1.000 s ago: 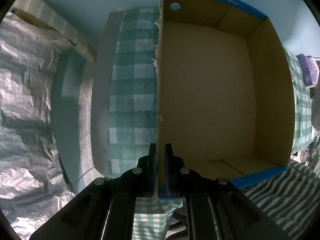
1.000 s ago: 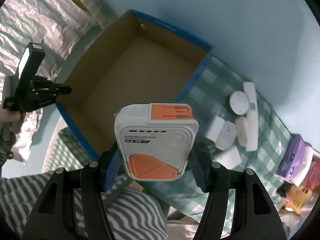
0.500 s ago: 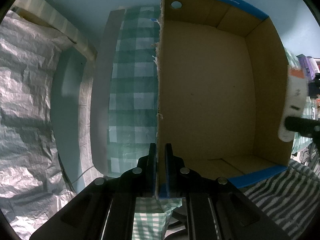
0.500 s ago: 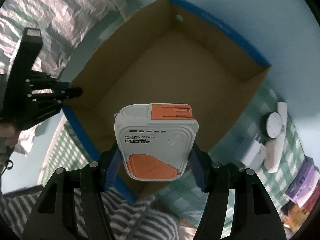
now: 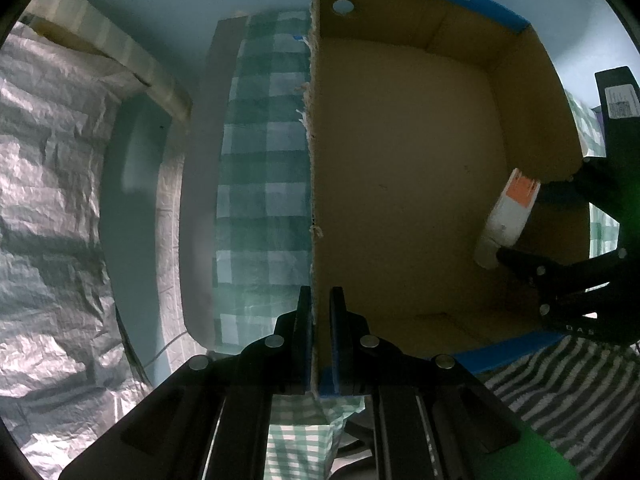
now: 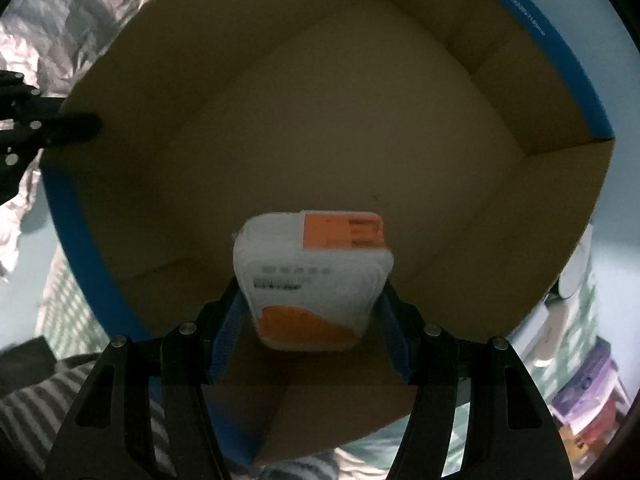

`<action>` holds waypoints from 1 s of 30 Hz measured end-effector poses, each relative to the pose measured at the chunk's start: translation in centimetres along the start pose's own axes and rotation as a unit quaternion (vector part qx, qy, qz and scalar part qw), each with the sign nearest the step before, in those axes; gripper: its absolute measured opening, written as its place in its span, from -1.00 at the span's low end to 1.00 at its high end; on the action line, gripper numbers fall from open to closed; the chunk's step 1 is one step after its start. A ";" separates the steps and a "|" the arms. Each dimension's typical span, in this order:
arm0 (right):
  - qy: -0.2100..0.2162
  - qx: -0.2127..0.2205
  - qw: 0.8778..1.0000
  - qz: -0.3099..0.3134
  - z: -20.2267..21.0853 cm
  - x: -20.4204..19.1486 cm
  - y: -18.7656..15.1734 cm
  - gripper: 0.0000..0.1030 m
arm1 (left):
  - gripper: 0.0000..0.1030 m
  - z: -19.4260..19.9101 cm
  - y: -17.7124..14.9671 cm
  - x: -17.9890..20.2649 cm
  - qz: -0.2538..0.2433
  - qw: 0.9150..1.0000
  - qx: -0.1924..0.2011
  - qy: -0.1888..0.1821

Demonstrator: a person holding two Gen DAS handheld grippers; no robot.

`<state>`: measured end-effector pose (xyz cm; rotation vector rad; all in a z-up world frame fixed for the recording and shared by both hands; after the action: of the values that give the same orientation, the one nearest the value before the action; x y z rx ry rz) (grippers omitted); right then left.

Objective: Organize rigid objects
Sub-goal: 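Open the right gripper to drop the power bank into the box, then move the right gripper to the black charger and close on it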

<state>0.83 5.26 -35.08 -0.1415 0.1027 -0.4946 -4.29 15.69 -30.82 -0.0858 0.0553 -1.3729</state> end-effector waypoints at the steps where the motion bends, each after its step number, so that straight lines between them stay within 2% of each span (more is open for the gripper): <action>1: 0.004 0.004 1.000 -0.003 0.1 0.1 0.2 0.23 | -0.85 0.0 0.0 0.0 0.000 1.000 0.000 0.000; 3: 0.022 0.013 1.000 -0.011 0.5 0.2 0.4 0.13 | -0.85 0.0 0.0 0.1 -0.002 1.000 0.000 0.000; 5: 0.043 0.012 0.999 -0.019 0.6 0.3 0.5 0.13 | -0.85 0.1 0.0 0.0 -0.004 1.000 0.000 0.001; 8: 0.032 0.011 0.999 -0.024 0.3 0.9 0.5 0.12 | -0.85 0.1 0.1 -0.1 -0.003 1.000 0.001 -0.001; 11: 0.043 0.019 0.998 -0.038 0.8 1.5 -0.1 0.12 | -0.85 0.1 0.0 -0.1 -0.004 1.000 0.001 -0.001; 19: 0.061 0.059 0.992 -0.089 4.7 4.8 -1.4 0.14 | -0.85 0.1 0.2 -0.2 -0.005 1.000 0.000 -0.001; 27: 0.063 0.073 0.985 -0.141 8.1 6.8 -4.1 0.15 | -0.85 0.1 0.2 -0.3 -0.004 1.000 -0.001 -0.002; 30: 0.061 0.071 0.984 -0.150 9.0 8.7 -6.0 0.15 | -0.85 0.2 0.2 -0.3 -0.004 1.000 0.000 -0.002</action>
<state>6.84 -3.17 -25.82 0.0149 0.1660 -0.8095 -4.16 15.99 -30.66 -0.0878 0.0516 -1.3802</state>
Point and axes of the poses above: each gripper's, at about its wrist camera, not at the fingertips, and z roughly against the way its jaws point, x to its right, y to its top, the point moved 8 cm from there along -z, roughly the way its jaws point, and after that the axes turned 6 degrees about -x, right-handed, at the moved point
